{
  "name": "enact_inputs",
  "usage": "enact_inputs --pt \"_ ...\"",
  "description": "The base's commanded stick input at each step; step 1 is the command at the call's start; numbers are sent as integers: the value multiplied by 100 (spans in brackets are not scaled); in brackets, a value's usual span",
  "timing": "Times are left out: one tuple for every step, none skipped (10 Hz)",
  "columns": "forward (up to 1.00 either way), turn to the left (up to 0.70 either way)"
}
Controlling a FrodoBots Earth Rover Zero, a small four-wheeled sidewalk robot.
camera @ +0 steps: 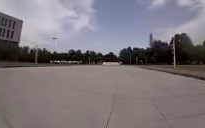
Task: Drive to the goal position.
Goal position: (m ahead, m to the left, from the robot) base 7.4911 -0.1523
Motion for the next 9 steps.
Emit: enact_inputs --pt "100 -27" --pt "100 -27" --pt "100 0" --pt "100 0" --pt "100 0" --pt "100 0" --pt "100 0" --pt "100 0" --pt "100 0"
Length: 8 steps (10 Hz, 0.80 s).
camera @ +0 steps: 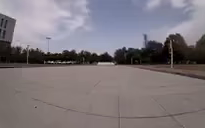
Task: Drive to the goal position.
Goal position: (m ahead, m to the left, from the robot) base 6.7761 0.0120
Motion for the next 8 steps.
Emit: enact_inputs --pt "100 0" --pt "100 0" --pt "100 0" --pt "100 0" --pt "100 0" --pt "100 0" --pt "100 0" --pt "100 0"
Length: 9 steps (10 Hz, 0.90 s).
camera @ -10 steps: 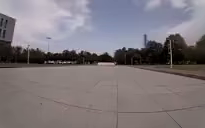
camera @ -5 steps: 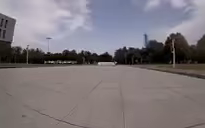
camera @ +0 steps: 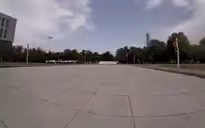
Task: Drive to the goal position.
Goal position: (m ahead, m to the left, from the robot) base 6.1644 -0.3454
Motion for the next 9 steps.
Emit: enact_inputs --pt "100 0" --pt "100 0" --pt "100 0" --pt "100 0" --pt "100 0" --pt "100 0" --pt "100 0" --pt "100 0" --pt "100 0"
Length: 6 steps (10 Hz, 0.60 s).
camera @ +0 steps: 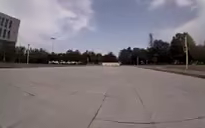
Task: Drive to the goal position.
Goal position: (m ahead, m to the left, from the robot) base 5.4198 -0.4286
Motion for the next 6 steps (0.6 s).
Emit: enact_inputs --pt "100 0" --pt "100 0" --pt "100 0" --pt "100 0" --pt "100 0" --pt "100 0"
